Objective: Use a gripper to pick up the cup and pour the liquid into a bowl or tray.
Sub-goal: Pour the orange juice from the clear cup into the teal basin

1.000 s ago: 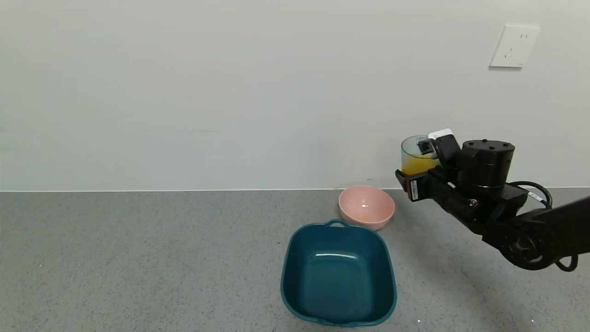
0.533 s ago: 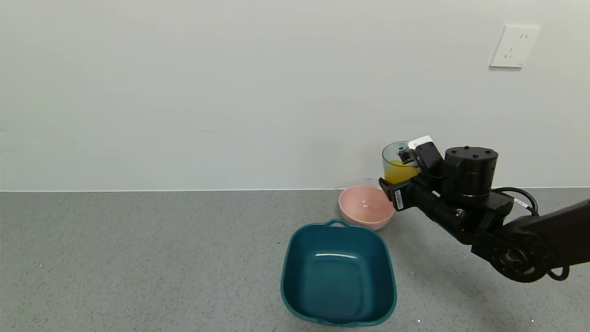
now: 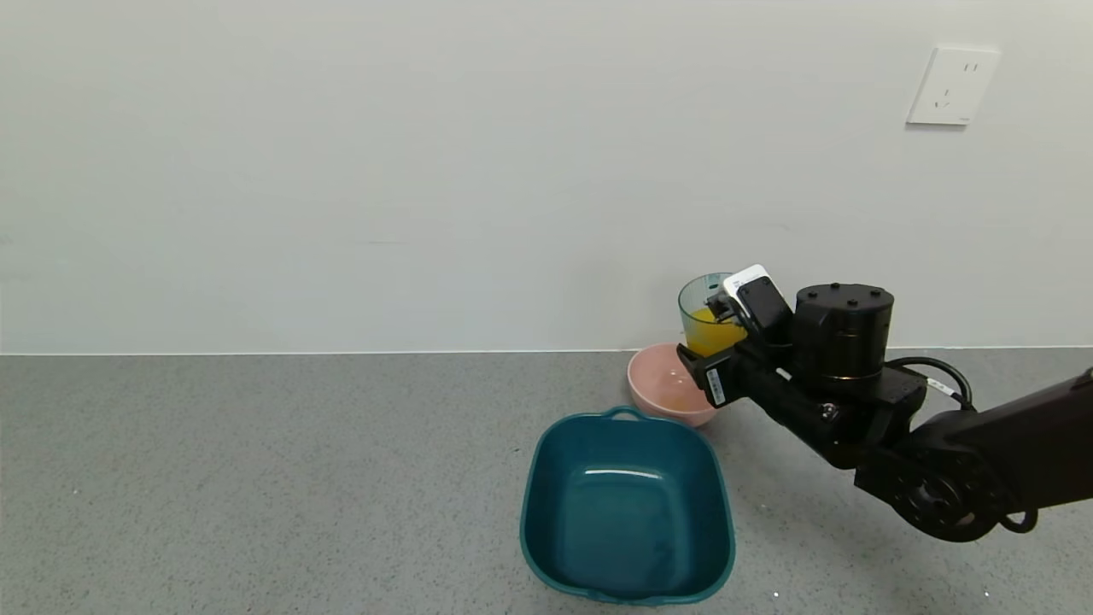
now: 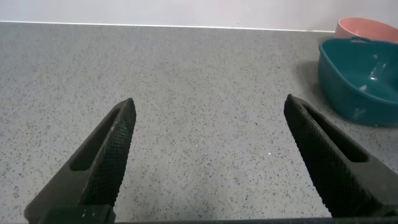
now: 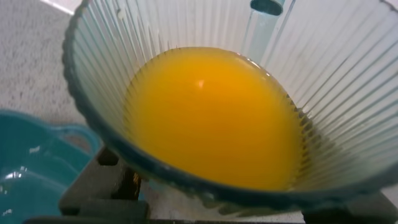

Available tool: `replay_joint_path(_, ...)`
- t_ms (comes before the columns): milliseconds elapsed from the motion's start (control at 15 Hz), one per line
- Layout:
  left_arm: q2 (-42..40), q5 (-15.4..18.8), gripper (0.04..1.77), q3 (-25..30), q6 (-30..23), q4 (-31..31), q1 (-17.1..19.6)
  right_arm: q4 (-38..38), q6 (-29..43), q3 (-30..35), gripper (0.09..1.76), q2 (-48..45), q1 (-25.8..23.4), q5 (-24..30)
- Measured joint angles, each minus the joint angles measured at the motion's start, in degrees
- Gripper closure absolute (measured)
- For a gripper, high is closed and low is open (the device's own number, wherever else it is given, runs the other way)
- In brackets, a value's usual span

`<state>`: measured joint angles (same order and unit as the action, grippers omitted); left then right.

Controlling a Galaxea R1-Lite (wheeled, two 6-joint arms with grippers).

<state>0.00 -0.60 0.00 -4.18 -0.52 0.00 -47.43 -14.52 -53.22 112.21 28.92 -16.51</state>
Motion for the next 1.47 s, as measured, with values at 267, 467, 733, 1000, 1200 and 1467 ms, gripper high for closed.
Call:
replay_joint_path(267,0.0,0.02,0.09,0.0,0.0,0.0,0.0,0.59,-1.49,0.06,0.48,0.11,1.84,0.0)
replay_joint_path(467,0.0,0.0,0.09,0.0,0.0,0.0,0.0,0.57,-3.41,0.11,0.48,0.57,2.8,0.0)
replay_joint_path(733,0.0,0.0,0.09,0.0,0.0,0.0,0.0,1.77,-5.57,0.5,0.48,0.88,3.9,0.0)
replay_joint_path(1000,0.0,0.0,0.09,0.0,0.0,0.0,0.0,2.65,-8.52,0.74,0.48,1.18,5.28,-0.02)
replay_joint_path(1200,0.0,0.0,0.09,0.0,0.0,0.01,0.0,2.6,-10.62,1.27,0.48,1.45,6.02,-0.09)
replay_joint_path(1467,0.0,0.0,0.09,0.0,0.0,0.0,0.0,2.62,-12.92,1.71,0.48,1.6,6.86,-0.09)
